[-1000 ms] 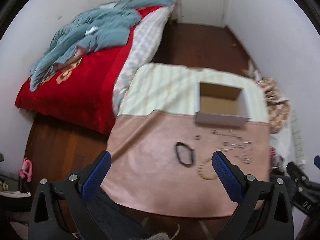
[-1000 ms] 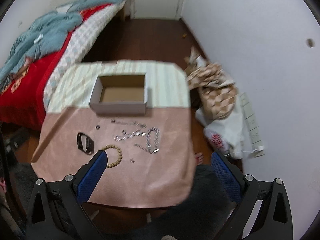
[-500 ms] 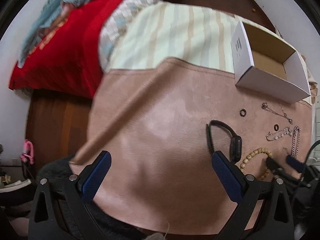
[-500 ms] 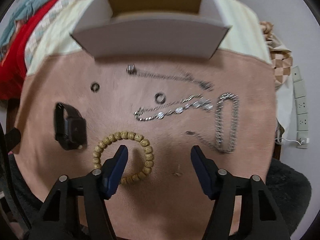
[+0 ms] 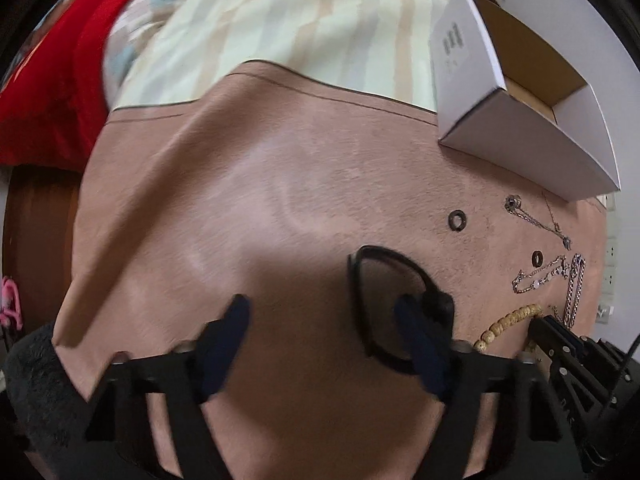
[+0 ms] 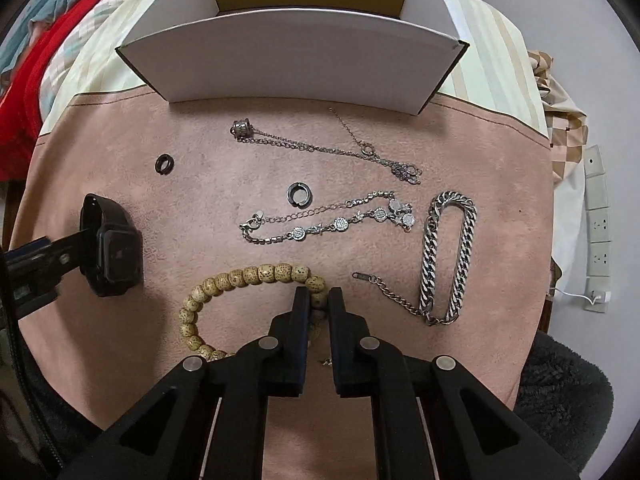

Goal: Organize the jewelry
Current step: 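Close the left tool on the watch band while the right tool grips the bead bracelet, then carry the watch band into the box with the left tool while the right tool drops the bracelet in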

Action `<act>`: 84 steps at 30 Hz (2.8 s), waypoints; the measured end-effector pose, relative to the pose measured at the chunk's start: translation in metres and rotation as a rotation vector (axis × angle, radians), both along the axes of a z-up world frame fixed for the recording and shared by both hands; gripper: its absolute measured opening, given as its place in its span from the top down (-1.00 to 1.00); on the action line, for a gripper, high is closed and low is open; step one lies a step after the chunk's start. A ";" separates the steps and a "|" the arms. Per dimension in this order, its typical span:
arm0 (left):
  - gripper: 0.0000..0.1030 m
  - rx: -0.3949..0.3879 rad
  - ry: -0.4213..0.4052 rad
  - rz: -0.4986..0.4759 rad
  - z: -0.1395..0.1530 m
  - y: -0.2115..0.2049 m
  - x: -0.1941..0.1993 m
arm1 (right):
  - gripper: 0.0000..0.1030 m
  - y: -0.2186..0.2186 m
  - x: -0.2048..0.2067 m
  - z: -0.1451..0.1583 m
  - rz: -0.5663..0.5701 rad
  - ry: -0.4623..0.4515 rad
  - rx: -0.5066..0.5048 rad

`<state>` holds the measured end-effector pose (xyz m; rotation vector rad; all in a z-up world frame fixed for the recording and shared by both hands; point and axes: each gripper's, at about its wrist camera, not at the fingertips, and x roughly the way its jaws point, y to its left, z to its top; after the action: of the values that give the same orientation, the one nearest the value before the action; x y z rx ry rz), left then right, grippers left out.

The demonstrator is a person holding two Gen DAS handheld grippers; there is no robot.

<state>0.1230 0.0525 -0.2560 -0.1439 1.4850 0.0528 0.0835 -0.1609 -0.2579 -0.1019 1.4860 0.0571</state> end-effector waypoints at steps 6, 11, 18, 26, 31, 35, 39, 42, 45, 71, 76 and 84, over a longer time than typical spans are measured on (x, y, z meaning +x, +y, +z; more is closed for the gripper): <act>0.80 0.047 -0.069 -0.109 0.011 -0.020 -0.005 | 0.24 -0.007 0.013 0.009 -0.013 -0.009 -0.049; 0.83 0.082 -0.103 -0.137 0.019 -0.031 -0.014 | 0.18 -0.024 0.014 0.005 -0.017 -0.027 -0.037; 0.85 0.083 -0.121 -0.142 0.020 -0.036 -0.028 | 0.81 0.002 0.005 0.007 0.045 -0.054 -0.050; 0.93 0.043 -0.172 -0.147 0.036 -0.033 -0.019 | 0.82 -0.003 0.001 0.028 -0.031 -0.077 0.094; 0.94 0.002 -0.221 -0.146 0.067 -0.031 -0.025 | 0.82 -0.017 0.001 0.063 -0.049 -0.147 0.164; 0.94 -0.021 -0.270 -0.148 0.094 -0.029 -0.027 | 0.82 -0.021 0.010 0.100 -0.044 -0.207 0.212; 0.94 -0.049 -0.330 -0.156 0.120 -0.044 -0.011 | 0.82 -0.031 0.028 0.142 -0.027 -0.278 0.247; 0.94 -0.075 -0.366 -0.166 0.140 -0.050 0.013 | 0.82 -0.035 0.049 0.176 -0.010 -0.339 0.265; 0.94 -0.091 -0.388 -0.178 0.151 -0.055 0.042 | 0.82 -0.041 0.079 0.192 0.004 -0.382 0.251; -0.68 -0.104 -0.275 -0.152 0.112 -0.089 0.152 | -0.07 -0.083 0.182 0.108 -0.063 -0.193 0.257; -1.00 -0.011 -0.312 -0.135 0.120 -0.082 0.139 | -0.82 -0.077 0.163 0.109 -0.034 -0.230 0.130; -1.00 0.123 -0.355 -0.107 0.119 -0.069 0.107 | -0.97 -0.067 0.139 0.097 -0.044 -0.252 0.042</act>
<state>0.2305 -0.0160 -0.1369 0.0263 1.1298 0.0305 0.2228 -0.2282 -0.1605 -0.0405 1.2340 0.0379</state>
